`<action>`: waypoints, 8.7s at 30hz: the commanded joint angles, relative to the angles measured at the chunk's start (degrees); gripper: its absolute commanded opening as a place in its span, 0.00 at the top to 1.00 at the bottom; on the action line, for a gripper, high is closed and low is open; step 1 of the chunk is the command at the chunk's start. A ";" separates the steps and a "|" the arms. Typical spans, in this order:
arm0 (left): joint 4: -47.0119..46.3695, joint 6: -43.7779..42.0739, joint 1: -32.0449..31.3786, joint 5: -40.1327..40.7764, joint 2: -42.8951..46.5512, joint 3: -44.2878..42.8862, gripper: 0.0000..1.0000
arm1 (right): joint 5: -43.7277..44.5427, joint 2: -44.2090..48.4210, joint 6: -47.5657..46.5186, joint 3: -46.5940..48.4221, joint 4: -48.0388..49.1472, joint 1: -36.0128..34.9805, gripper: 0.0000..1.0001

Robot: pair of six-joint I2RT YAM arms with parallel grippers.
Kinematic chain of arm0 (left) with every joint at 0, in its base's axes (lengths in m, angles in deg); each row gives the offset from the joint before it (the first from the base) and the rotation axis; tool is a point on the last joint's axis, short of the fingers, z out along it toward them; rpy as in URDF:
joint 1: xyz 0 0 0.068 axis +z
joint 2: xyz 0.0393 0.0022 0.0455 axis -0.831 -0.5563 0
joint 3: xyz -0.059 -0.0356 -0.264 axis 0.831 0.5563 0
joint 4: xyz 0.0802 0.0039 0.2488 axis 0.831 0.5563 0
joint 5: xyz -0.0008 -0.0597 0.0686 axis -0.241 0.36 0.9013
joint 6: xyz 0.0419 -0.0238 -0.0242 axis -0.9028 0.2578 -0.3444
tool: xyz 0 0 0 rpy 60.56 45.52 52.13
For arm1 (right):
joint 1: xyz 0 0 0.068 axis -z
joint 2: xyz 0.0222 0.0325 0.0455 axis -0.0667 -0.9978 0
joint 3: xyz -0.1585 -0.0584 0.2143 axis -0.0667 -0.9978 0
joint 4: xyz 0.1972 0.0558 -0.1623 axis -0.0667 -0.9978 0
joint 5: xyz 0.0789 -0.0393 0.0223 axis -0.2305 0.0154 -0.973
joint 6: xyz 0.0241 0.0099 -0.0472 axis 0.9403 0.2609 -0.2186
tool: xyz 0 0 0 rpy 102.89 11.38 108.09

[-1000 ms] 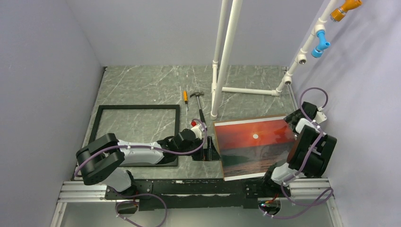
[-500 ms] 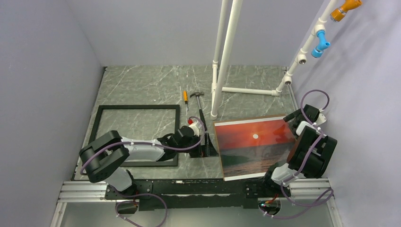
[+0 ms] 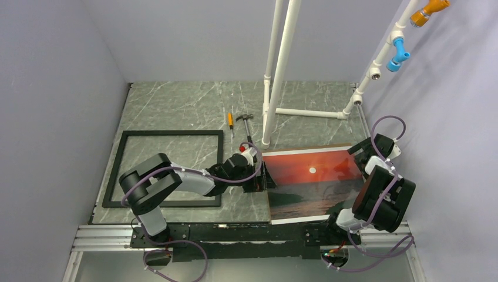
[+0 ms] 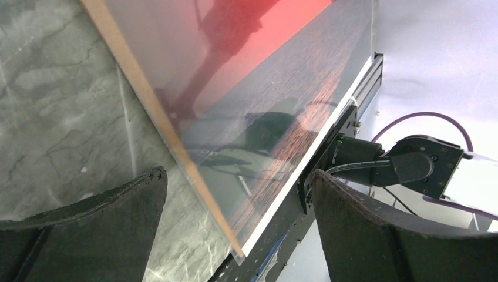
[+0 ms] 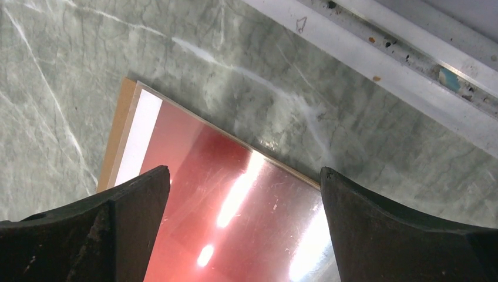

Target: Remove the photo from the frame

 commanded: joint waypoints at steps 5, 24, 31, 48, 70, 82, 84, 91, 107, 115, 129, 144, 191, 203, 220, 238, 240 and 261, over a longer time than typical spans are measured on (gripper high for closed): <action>-4.44 2.01 -0.73 -0.24 -1.41 0.21 0.06 | -3.30 4.47 0.91 -0.86 -3.86 -0.60 0.01; 0.15 1.71 -2.37 0.28 7.31 -1.00 0.06 | -2.03 4.69 -0.37 -1.22 -3.46 -0.76 0.01; -2.15 3.07 -2.37 -1.66 3.48 -2.83 0.06 | -1.38 6.33 -0.47 -0.91 -4.08 -1.22 0.01; 14.69 -3.43 -2.33 -0.65 -1.52 -10.76 0.01 | 1.06 11.31 -2.38 0.93 -4.97 -6.18 0.00; 1.73 21.02 -14.54 4.57 12.86 7.73 0.01 | -2.57 3.81 -2.31 -0.70 -0.68 -13.01 0.01; -22.50 37.40 -22.81 9.87 0.47 10.39 0.03 | -3.28 5.17 -2.49 -1.68 0.61 -13.04 0.01; -19.19 37.69 -23.54 11.85 1.53 10.36 0.03 | -3.33 5.76 -2.42 -2.19 1.04 -13.15 0.01; -7.31 37.88 -26.43 27.12 8.36 11.09 0.03 | -3.29 6.35 -2.43 -2.44 1.19 -13.07 0.01; -4.70 41.31 -28.26 29.09 5.62 8.54 0.07 | -3.31 6.71 -2.23 -3.00 1.83 -13.09 0.01; -1.44 42.05 -29.07 31.20 5.57 7.32 0.08 | -3.31 6.73 -2.14 -3.32 2.29 -13.08 0.01; -5.35 39.00 -29.11 32.35 3.98 5.76 0.22 | -3.33 7.60 -2.23 -3.64 2.32 -13.01 0.01; -4.76 35.35 -29.13 35.56 5.53 5.51 0.25 | -3.32 8.00 -2.24 -3.83 2.30 -13.02 0.01; -6.69 42.30 -26.52 33.64 -1.05 8.46 0.79 | -3.33 8.22 -2.23 -3.81 2.61 -13.04 0.01; -12.48 39.17 -26.12 34.35 -1.85 9.37 0.83 | -3.32 8.16 -2.37 -3.62 2.54 -13.05 0.01; -10.31 27.52 -26.78 39.68 10.36 11.42 1.00 | -2.47 9.05 -3.35 -3.27 1.44 -15.25 0.01; 21.27 23.68 -27.55 41.49 24.51 4.52 1.00 | -1.34 8.87 -4.85 -1.62 0.32 -18.80 0.01; 23.30 22.88 -27.55 41.47 25.27 3.73 1.00 | -1.50 8.83 -5.00 -1.57 0.20 -19.02 0.01; 50.85 19.11 -27.63 45.91 40.93 -0.93 1.00 | -7.01 24.90 -7.81 2.46 -12.80 -51.95 0.00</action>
